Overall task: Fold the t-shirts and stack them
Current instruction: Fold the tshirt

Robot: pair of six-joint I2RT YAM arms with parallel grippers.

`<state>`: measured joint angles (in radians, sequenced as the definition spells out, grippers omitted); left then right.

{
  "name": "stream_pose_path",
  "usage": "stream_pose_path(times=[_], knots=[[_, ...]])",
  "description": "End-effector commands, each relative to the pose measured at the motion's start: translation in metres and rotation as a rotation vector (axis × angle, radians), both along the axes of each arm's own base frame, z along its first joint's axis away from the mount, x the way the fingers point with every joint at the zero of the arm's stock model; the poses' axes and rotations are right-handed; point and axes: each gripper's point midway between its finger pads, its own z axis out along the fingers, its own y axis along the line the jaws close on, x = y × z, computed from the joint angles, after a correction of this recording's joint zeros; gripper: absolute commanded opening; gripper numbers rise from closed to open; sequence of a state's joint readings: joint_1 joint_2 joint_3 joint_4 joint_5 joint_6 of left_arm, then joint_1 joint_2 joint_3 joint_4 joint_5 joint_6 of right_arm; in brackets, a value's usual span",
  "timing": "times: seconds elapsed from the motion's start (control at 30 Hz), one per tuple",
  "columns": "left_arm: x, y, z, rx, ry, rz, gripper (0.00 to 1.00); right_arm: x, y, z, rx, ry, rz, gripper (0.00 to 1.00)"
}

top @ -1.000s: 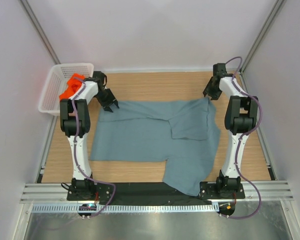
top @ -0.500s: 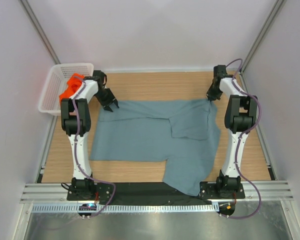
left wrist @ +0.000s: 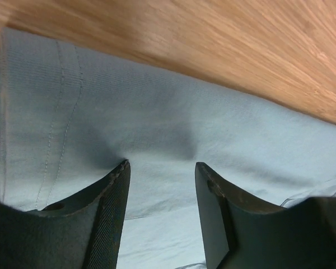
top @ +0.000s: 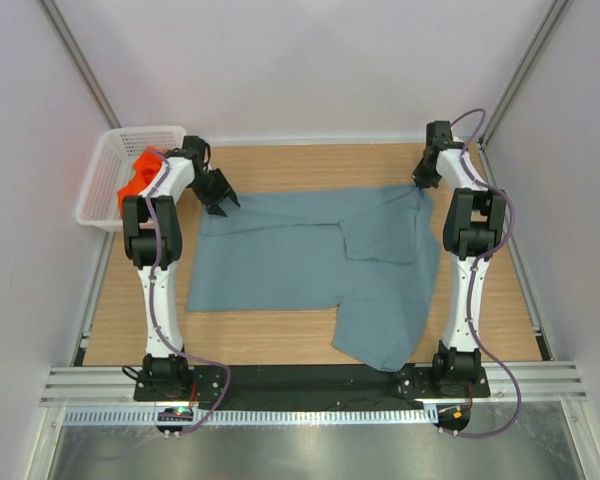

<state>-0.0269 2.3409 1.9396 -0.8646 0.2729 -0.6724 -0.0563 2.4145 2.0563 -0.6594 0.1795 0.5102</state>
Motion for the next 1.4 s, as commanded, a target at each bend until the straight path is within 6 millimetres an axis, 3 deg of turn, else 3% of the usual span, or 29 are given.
stream_pose_path(times=[0.0, 0.03, 0.07, 0.1, 0.13, 0.17, 0.23, 0.3, 0.4, 0.47, 0.5, 0.57, 0.6, 0.63, 0.67, 0.77, 0.8, 0.83, 0.9, 0.93, 1.0, 1.03, 1.1, 1.13, 1.2, 1.27, 1.37], knots=[[0.005, 0.035, -0.031, 0.046, 0.045, 0.066, 0.53, 0.020, 0.004, 0.014, 0.007, -0.053, 0.032, 0.06], [0.009, 0.033, -0.024, 0.038, 0.020, 0.055, 0.55, 0.022, 0.008, 0.016, 0.007, -0.051, 0.051, 0.09], [0.016, 0.035, -0.002, 0.043, -0.039, 0.047, 0.56, 0.026, 0.009, 0.036, -0.001, -0.061, 0.065, 0.14], [0.018, 0.035, 0.007, 0.049, -0.059, 0.043, 0.59, 0.025, 0.009, 0.041, -0.006, -0.057, 0.064, 0.16], [0.018, 0.037, 0.014, 0.059, -0.067, 0.040, 0.59, 0.025, 0.009, 0.047, -0.006, -0.059, 0.064, 0.25], [0.020, 0.037, 0.031, 0.063, -0.098, 0.037, 0.60, 0.024, 0.008, 0.061, -0.010, -0.061, 0.064, 0.29], [0.016, 0.037, 0.046, 0.068, -0.111, 0.027, 0.62, 0.017, 0.008, 0.073, -0.028, -0.047, 0.079, 0.37], [0.010, 0.038, 0.069, 0.074, -0.138, 0.023, 0.63, 0.010, 0.002, 0.100, -0.085, -0.063, 0.082, 0.42], [-0.010, 0.041, 0.093, 0.094, -0.153, 0.017, 0.63, -0.016, -0.010, 0.129, -0.174, -0.028, 0.056, 0.49], [-0.023, 0.045, 0.101, 0.126, -0.155, 0.013, 0.64, -0.041, -0.015, 0.129, -0.197, 0.049, 0.044, 0.53], [-0.029, 0.047, 0.106, 0.136, -0.156, 0.012, 0.64, -0.051, -0.015, 0.144, -0.204, 0.041, 0.039, 0.54], [-0.050, 0.049, 0.117, 0.153, -0.158, 0.011, 0.63, -0.075, -0.010, 0.134, -0.192, 0.106, 0.064, 0.54], [-0.058, 0.051, 0.118, 0.162, -0.149, 0.015, 0.62, -0.085, -0.005, 0.150, -0.186, 0.077, 0.072, 0.55], [-0.076, 0.051, 0.121, 0.167, -0.135, 0.014, 0.61, -0.091, 0.005, 0.153, -0.169, 0.068, 0.094, 0.55], [-0.087, 0.051, 0.120, 0.167, -0.122, 0.018, 0.61, -0.108, 0.006, 0.139, -0.165, 0.118, 0.101, 0.55], [-0.125, 0.046, 0.117, 0.151, -0.102, 0.024, 0.59, -0.142, 0.052, 0.143, -0.169, 0.105, 0.212, 0.55], [-0.133, 0.041, 0.116, 0.145, -0.105, 0.017, 0.58, -0.153, 0.078, 0.160, -0.169, 0.053, 0.275, 0.55], [-0.151, 0.041, 0.111, 0.146, -0.089, 0.017, 0.57, -0.173, 0.090, 0.141, -0.164, 0.103, 0.315, 0.55], [-0.172, 0.022, 0.105, 0.170, -0.073, -0.045, 0.57, -0.197, 0.116, 0.149, -0.132, 0.057, 0.382, 0.55], [-0.189, 0.021, 0.100, 0.182, -0.058, -0.052, 0.57, -0.223, 0.136, 0.129, -0.100, 0.107, 0.447, 0.55], [-0.208, 0.019, 0.091, 0.197, -0.045, -0.051, 0.56, -0.247, 0.153, 0.122, -0.070, 0.110, 0.480, 0.55], [-0.217, 0.022, 0.087, 0.206, -0.034, -0.039, 0.56, -0.272, 0.168, 0.117, -0.044, 0.113, 0.540, 0.55], [-0.243, 0.030, 0.074, 0.234, -0.023, -0.002, 0.54, -0.300, 0.178, 0.101, -0.020, 0.131, 0.580, 0.54], [-0.260, 0.034, 0.066, 0.244, -0.015, 0.014, 0.52, -0.314, 0.192, 0.107, -0.001, 0.097, 0.625, 0.54], [-0.267, 0.041, 0.065, 0.281, -0.022, 0.072, 0.50, -0.333, 0.196, 0.101, 0.003, 0.106, 0.656, 0.54], [-0.270, 0.047, 0.076, 0.310, -0.029, 0.130, 0.48, -0.356, 0.194, 0.094, 0.006, 0.144, 0.664, 0.54], [-0.276, 0.062, 0.071, 0.351, 0.013, 0.274, 0.47, -0.372, 0.191, 0.095, 0.020, 0.148, 0.676, 0.54]])
